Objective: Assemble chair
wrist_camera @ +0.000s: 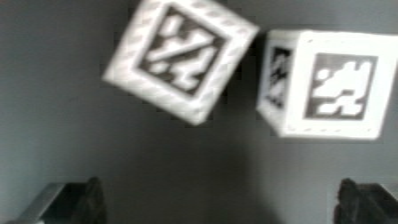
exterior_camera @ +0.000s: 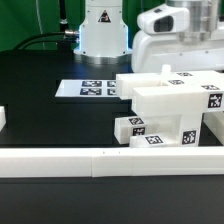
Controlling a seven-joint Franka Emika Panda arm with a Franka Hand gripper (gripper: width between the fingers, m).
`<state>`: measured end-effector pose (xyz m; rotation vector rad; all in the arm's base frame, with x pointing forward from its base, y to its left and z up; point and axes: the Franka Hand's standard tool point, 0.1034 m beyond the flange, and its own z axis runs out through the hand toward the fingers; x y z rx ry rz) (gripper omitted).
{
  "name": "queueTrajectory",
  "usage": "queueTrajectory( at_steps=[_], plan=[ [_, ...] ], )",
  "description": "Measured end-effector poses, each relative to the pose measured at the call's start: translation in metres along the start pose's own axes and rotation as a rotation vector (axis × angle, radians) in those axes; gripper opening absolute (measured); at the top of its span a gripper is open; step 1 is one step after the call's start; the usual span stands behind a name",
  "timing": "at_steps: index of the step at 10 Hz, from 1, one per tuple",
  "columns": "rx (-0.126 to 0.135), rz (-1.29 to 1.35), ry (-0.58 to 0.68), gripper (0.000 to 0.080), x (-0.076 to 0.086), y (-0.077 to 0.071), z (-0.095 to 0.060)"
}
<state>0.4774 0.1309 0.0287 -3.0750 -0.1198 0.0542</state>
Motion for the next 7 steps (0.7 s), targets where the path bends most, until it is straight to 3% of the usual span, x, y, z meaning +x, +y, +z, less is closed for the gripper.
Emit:
queueTrajectory(
  at_steps=[1,5,7],
  plan=[
    [-0.001,0.009,0.002,0.0648,0.002,-0.009,0.003],
    [-0.004,0.01,0.007,0.0648,0.0,-0.009,0.007],
    [-0.01,0.015,-0.003,0.0648,-0.016,-0.016,0.017]
  ],
)
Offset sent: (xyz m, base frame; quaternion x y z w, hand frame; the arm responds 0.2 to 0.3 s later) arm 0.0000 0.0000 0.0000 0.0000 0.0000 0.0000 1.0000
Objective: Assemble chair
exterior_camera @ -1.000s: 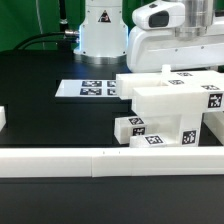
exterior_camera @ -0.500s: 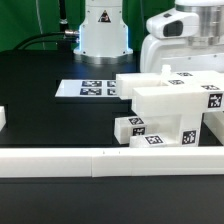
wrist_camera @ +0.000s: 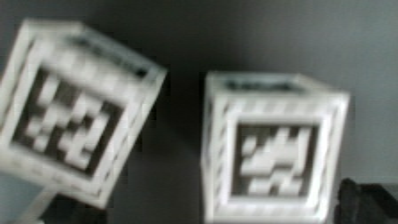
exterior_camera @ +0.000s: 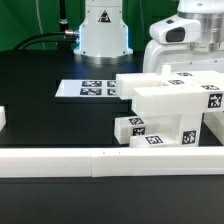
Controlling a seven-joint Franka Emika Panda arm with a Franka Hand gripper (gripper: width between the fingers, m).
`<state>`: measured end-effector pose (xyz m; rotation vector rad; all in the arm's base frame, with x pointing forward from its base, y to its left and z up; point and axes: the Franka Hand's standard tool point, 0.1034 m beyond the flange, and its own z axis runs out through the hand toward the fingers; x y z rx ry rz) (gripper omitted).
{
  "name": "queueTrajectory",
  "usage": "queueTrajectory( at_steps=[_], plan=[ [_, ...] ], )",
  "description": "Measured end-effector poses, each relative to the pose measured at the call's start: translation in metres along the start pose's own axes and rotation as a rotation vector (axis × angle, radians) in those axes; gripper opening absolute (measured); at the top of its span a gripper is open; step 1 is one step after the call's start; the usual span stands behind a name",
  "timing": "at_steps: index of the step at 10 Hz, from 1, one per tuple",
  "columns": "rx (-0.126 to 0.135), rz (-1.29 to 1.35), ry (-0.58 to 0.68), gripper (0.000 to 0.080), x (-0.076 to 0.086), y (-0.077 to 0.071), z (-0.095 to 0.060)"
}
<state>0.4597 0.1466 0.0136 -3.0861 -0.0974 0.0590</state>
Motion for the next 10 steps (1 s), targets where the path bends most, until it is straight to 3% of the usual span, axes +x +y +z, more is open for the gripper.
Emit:
queueTrajectory(
  at_steps=[2,6,8,10],
  plan=[
    [-0.006,-0.011,-0.008,0.0648,-0.015,-0.006,0.004],
    [-0.005,-0.011,-0.007,0.0648,-0.014,-0.002,0.003],
    [-0.008,-0.006,-0.017,0.0648,-0.02,-0.011,0.008],
    [-0.009,-0.003,-0.021,0.0648,-0.02,-0.011,0.009]
  ],
)
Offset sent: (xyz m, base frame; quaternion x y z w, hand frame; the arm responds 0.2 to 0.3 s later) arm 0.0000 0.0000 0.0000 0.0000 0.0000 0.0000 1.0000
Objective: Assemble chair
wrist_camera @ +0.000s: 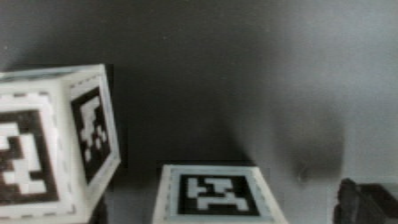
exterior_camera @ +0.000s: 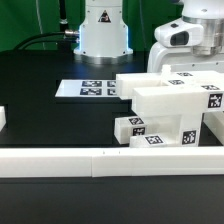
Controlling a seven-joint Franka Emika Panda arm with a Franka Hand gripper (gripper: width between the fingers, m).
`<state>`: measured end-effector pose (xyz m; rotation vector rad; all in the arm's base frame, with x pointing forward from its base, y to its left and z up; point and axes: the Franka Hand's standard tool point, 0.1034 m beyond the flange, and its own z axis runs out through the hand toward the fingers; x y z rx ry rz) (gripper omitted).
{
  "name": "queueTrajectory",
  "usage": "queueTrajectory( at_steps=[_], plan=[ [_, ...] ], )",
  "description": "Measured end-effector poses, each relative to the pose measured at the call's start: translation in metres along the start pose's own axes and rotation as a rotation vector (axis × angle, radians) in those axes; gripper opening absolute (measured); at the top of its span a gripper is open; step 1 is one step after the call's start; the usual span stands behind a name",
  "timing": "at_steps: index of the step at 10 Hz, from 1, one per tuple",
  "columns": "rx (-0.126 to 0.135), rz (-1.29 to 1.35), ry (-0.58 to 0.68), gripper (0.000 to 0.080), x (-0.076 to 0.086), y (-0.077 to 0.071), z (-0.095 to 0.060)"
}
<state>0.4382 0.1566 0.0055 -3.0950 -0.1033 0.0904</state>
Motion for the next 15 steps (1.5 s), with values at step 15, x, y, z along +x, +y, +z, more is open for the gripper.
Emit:
queueTrajectory(
  at_steps=[15],
  plan=[
    [0.069,-0.006,-0.047,0.0282,0.028,0.033,-0.09]
  ],
)
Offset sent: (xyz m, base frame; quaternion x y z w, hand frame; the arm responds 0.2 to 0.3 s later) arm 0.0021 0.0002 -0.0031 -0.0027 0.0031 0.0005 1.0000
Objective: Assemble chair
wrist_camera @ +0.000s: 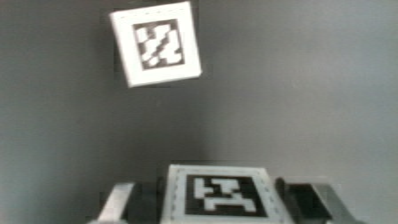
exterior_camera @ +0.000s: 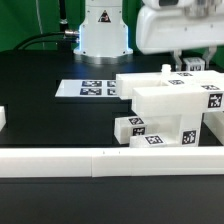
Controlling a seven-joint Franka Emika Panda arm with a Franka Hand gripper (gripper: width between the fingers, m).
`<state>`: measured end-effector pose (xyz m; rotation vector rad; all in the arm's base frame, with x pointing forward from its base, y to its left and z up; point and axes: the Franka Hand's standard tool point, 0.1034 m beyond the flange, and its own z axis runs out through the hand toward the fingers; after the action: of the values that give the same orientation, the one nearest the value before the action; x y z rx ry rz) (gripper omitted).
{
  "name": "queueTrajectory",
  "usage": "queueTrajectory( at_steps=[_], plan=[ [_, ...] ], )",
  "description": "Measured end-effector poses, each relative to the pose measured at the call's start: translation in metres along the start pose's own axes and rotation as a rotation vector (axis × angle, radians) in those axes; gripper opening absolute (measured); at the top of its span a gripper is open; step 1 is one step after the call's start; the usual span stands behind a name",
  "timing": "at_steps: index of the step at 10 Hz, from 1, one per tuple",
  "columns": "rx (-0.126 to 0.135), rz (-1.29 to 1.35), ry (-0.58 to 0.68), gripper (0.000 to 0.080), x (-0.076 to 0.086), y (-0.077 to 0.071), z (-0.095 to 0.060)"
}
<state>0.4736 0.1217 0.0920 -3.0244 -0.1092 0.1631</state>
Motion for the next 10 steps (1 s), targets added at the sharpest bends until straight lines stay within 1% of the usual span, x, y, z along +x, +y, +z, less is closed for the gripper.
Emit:
queueTrajectory(
  at_steps=[1,3,4,5,6,7,8,9,10],
  plan=[
    [-0.002,-0.001,0.001,0.0282,-0.001,0.0,0.003],
    [0.0,-0.029,-0.003,0.0282,0.0,0.003,0.0],
    [0.006,-0.056,-0.004,0.0282,0.009,0.014,-0.013],
    [0.005,-0.058,0.012,0.0282,0.027,0.022,-0.03],
    [0.009,-0.07,0.031,0.0284,0.044,0.029,-0.043],
    [0.017,-0.062,0.03,0.0284,0.055,0.032,-0.054],
    [0.018,-0.065,0.025,0.0284,0.07,0.034,-0.065],
    [0.013,-0.065,0.039,0.0284,0.073,0.034,-0.063],
    [0.014,-0.064,0.032,0.0284,0.07,0.035,-0.061]
  ],
)
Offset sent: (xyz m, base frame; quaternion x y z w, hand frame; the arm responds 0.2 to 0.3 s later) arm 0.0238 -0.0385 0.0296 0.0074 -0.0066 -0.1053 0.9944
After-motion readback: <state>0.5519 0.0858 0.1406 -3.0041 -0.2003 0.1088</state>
